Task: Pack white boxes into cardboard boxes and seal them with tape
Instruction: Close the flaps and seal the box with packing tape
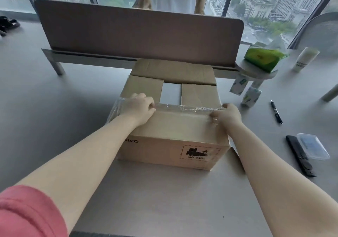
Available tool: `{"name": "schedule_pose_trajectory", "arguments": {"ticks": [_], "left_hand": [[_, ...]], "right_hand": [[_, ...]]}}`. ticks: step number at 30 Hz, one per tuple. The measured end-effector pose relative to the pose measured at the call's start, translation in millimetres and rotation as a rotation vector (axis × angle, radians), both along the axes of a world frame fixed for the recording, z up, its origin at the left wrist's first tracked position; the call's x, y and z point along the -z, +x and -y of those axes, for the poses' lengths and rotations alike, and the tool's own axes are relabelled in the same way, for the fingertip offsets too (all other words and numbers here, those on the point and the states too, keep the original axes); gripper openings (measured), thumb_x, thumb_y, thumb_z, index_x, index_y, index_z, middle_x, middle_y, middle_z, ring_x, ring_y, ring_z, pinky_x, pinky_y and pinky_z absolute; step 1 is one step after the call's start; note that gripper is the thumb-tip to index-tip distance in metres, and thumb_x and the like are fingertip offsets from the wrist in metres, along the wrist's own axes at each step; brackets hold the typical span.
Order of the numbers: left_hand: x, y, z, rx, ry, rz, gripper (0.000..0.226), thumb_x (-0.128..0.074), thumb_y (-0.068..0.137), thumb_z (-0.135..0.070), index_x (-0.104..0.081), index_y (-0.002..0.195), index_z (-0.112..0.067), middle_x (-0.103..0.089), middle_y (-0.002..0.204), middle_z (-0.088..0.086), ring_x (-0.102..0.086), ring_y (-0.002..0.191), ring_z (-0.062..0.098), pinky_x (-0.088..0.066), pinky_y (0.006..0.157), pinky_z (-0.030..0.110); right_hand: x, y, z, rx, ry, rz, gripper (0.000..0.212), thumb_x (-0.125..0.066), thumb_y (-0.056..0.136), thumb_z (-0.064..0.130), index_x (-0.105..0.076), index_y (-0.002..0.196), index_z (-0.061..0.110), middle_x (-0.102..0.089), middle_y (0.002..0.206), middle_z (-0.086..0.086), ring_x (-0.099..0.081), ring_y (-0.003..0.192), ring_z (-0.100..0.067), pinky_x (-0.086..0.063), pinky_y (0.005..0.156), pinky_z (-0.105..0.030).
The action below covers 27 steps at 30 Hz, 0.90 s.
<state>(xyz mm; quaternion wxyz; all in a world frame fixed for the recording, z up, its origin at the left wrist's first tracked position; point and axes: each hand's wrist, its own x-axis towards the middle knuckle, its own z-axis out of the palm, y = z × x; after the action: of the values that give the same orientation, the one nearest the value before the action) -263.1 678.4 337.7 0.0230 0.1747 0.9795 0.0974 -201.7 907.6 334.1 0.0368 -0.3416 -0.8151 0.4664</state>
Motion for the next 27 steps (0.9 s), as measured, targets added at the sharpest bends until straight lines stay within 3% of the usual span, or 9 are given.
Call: {"name": "schedule_pose_trajectory", "arguments": {"ticks": [3, 8, 10, 13, 19, 22, 24, 26, 27], "left_hand": [[-6.9, -14.0, -1.7, -0.001, 0.025, 0.014, 0.024, -0.048, 0.094, -0.027, -0.065, 0.105, -0.015, -0.060, 0.116, 0.005, -0.047, 0.116, 0.026, -0.041, 0.088, 0.034], [-3.4, -38.7, -10.6, -0.074, 0.119, -0.022, 0.021, -0.050, 0.093, -0.020, -0.066, 0.096, -0.006, -0.052, 0.116, 0.012, -0.043, 0.116, 0.028, -0.040, 0.091, 0.034], [-3.3, -54.7, -14.2, -0.136, 0.160, -0.045, 0.022, -0.052, 0.093, -0.021, -0.061, 0.106, -0.007, -0.047, 0.125, 0.012, -0.037, 0.123, 0.029, -0.036, 0.097, 0.034], [-7.9, -84.0, -15.6, -0.261, 0.230, 0.046, 0.044, -0.052, 0.092, -0.028, -0.045, 0.129, -0.006, -0.039, 0.139, 0.014, -0.033, 0.131, 0.032, -0.034, 0.102, 0.038], [-9.4, -134.3, -12.4, -0.478, 0.409, 0.308, 0.055, -0.048, 0.094, -0.032, -0.029, 0.137, -0.003, -0.038, 0.142, 0.015, -0.036, 0.132, 0.034, -0.033, 0.106, 0.041], [-11.6, -146.6, -11.8, -0.509, 0.583, 0.341, 0.048, -0.047, 0.095, -0.026, -0.034, 0.134, -0.001, -0.044, 0.137, 0.014, -0.042, 0.125, 0.032, -0.036, 0.094, 0.033], [-12.6, -151.2, -10.4, -0.532, 0.719, 0.376, 0.041, -0.046, 0.096, -0.023, -0.040, 0.131, -0.002, -0.048, 0.122, 0.010, -0.044, 0.112, 0.028, -0.031, 0.083, 0.029], [-11.5, -155.2, -6.2, -0.550, 0.797, 0.410, 0.028, -0.045, 0.097, -0.022, -0.050, 0.118, -0.004, -0.047, 0.105, 0.004, -0.039, 0.102, 0.024, -0.029, 0.084, 0.027], [-10.1, -158.0, -3.9, -0.560, 0.813, 0.417, 0.026, -0.044, 0.097, -0.022, -0.052, 0.115, -0.006, -0.051, 0.108, 0.005, -0.041, 0.106, 0.026, -0.031, 0.088, 0.029]], "right_hand": [[0.3, -6.8, -7.3, 0.000, 0.008, 0.041, 0.047, -0.069, 0.076, 0.011, -0.050, 0.118, 0.004, -0.052, 0.098, -0.008, -0.051, 0.092, -0.025, -0.047, 0.090, -0.039], [7.9, -16.9, -17.6, 0.017, 0.053, 0.012, 0.031, -0.063, 0.082, 0.025, -0.049, 0.103, 0.007, -0.055, 0.102, -0.010, -0.048, 0.087, -0.022, -0.039, 0.075, -0.032], [1.6, -28.0, -22.9, -0.001, 0.129, 0.007, 0.034, -0.059, 0.086, 0.027, -0.051, 0.110, 0.005, -0.057, 0.116, -0.013, -0.052, 0.098, -0.026, -0.037, 0.078, -0.031], [-13.2, -54.2, -31.5, -0.004, 0.178, -0.006, 0.051, -0.055, 0.090, 0.026, -0.042, 0.133, 0.004, -0.048, 0.136, -0.013, -0.046, 0.124, -0.028, -0.038, 0.093, -0.033], [-20.4, -103.2, -35.1, -0.037, 0.064, 0.045, 0.052, -0.047, 0.095, 0.023, -0.033, 0.142, 0.005, -0.038, 0.146, -0.012, -0.037, 0.133, -0.029, -0.032, 0.107, -0.037], [-14.0, -120.5, -32.3, -0.014, 0.015, 0.033, 0.049, -0.047, 0.095, 0.019, -0.036, 0.140, 0.001, -0.042, 0.141, -0.016, -0.041, 0.128, -0.030, -0.033, 0.104, -0.036], [-11.3, -127.0, -31.9, 0.037, -0.004, 0.024, 0.044, -0.047, 0.094, 0.016, -0.042, 0.132, -0.006, -0.047, 0.135, -0.021, -0.047, 0.113, -0.029, -0.037, 0.094, -0.036], [-7.1, -130.3, -34.0, 0.062, -0.041, 0.017, 0.037, -0.048, 0.093, 0.016, -0.049, 0.121, -0.009, -0.054, 0.120, -0.022, -0.044, 0.095, -0.024, -0.039, 0.083, -0.035], [-8.9, -129.4, -32.4, 0.064, -0.062, 0.027, 0.033, -0.048, 0.093, 0.016, -0.051, 0.117, -0.006, -0.053, 0.111, -0.018, -0.043, 0.093, -0.022, -0.040, 0.079, -0.034]]}}
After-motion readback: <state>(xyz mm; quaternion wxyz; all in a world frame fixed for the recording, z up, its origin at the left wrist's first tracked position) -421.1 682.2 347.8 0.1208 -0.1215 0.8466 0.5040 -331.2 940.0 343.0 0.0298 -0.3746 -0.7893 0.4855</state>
